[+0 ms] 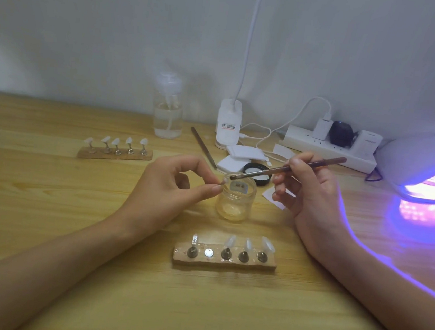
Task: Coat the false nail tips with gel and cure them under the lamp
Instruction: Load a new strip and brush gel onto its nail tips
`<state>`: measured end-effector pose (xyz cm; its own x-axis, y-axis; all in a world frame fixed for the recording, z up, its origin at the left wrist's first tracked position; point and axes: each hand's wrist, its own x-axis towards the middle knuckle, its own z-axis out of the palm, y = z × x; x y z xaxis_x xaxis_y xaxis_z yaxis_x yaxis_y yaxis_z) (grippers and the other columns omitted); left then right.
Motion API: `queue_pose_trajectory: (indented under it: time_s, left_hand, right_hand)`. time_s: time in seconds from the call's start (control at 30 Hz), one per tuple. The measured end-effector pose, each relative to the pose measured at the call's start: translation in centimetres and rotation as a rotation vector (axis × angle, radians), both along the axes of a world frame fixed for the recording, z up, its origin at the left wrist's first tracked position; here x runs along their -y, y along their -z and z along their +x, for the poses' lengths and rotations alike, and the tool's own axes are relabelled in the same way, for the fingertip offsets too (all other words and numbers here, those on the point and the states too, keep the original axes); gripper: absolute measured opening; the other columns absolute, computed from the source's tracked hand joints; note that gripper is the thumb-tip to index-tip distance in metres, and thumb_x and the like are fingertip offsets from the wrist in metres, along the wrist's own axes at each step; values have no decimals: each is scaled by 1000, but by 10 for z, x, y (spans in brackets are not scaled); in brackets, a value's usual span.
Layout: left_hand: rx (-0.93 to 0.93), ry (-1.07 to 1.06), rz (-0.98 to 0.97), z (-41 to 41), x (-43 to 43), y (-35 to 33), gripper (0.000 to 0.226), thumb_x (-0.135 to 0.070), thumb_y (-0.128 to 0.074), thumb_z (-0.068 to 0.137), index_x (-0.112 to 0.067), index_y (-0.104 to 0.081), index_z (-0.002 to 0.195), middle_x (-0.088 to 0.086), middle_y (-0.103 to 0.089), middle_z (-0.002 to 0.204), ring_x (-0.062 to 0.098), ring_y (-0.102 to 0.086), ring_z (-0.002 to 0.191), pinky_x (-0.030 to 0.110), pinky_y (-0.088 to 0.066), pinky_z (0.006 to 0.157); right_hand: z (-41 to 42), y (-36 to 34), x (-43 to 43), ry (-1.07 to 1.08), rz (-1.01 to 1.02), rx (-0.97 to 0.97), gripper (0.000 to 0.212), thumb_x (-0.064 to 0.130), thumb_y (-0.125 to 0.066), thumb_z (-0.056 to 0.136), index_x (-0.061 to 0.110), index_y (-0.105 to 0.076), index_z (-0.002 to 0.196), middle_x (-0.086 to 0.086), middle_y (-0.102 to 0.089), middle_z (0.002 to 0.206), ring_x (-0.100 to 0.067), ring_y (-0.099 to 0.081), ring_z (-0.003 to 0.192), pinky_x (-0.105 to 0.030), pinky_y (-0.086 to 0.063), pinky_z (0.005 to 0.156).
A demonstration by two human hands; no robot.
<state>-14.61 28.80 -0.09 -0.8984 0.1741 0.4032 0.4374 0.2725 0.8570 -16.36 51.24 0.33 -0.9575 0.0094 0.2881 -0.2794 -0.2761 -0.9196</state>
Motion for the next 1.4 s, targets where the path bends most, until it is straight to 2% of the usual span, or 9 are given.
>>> queue_pose_trajectory:
  time_s: [0.13,0.3,0.43,0.57,0.7,0.87,1.17,1.27,1.4]
  left_hand:
    - [-5,-11,-24,-1,0,0,11,-20,-80,79,-18,-70,76,3,-71,84,9,-38,49,17,-34,50]
    - [-11,0,-25,0,0,-1,11,-18,-79,80,-18,-69,76,10,-69,85,11,-38,51,18,-33,50]
    - [-8,1,-40,-1,0,-1,12,-17,-79,82,-20,-69,76,21,-66,85,15,-38,52,23,-32,52]
    - [-11,9,-29,-1,0,-1,11,-17,-79,81,-17,-69,77,18,-66,84,14,-38,52,18,-31,50]
    - [-12,12,-32,-1,0,-1,11,-16,-79,81,-18,-69,76,24,-65,84,15,-37,53,21,-31,51]
    - [-23,19,-18,0,0,0,11,-17,-79,80,-15,-69,76,0,-69,86,11,-38,51,15,-33,51]
    - [-38,25,-28,-3,0,1,14,-18,-80,80,-20,-68,75,-7,-69,85,9,-38,51,14,-33,51]
    - [-36,18,-26,-3,0,1,13,-15,-79,81,-20,-68,75,-3,-69,86,10,-38,50,14,-33,52]
    - [-31,17,-24,-2,0,0,12,-16,-79,81,-18,-68,75,-5,-69,85,9,-38,50,13,-33,51]
  right_hand:
    - [1,0,1,-69,17,-39,14,20,-55,96,16,-55,83,-3,-63,66,-12,-57,55,-24,-51,52]
    - [0,0,1,-24,1,-10,29,15,-53,100,24,-62,74,-3,-63,65,-11,-57,54,-22,-50,51]
    - [1,-1,2,-81,19,-44,15,20,-56,95,19,-58,80,-3,-63,66,-12,-58,54,-23,-50,51]
    - [-1,0,1,-5,6,-3,19,13,-51,101,16,-55,83,-3,-63,64,-10,-57,53,-22,-50,51]
    - [0,-1,2,-79,2,-32,16,19,-55,96,18,-58,80,-3,-63,65,-11,-57,54,-23,-50,51]
    - [-1,0,2,-15,-2,0,18,14,-52,100,16,-55,82,-3,-63,64,-11,-57,54,-22,-51,51]
    - [-1,0,1,-16,-4,-15,18,14,-52,101,17,-54,83,-3,-64,65,-11,-58,54,-23,-51,52]
    - [0,-1,2,-76,18,-51,14,19,-56,97,17,-56,83,-3,-64,66,-12,-59,55,-24,-52,52]
    - [-1,2,1,-4,24,-3,18,14,-52,101,16,-55,83,-3,-64,65,-11,-58,54,-23,-52,52]
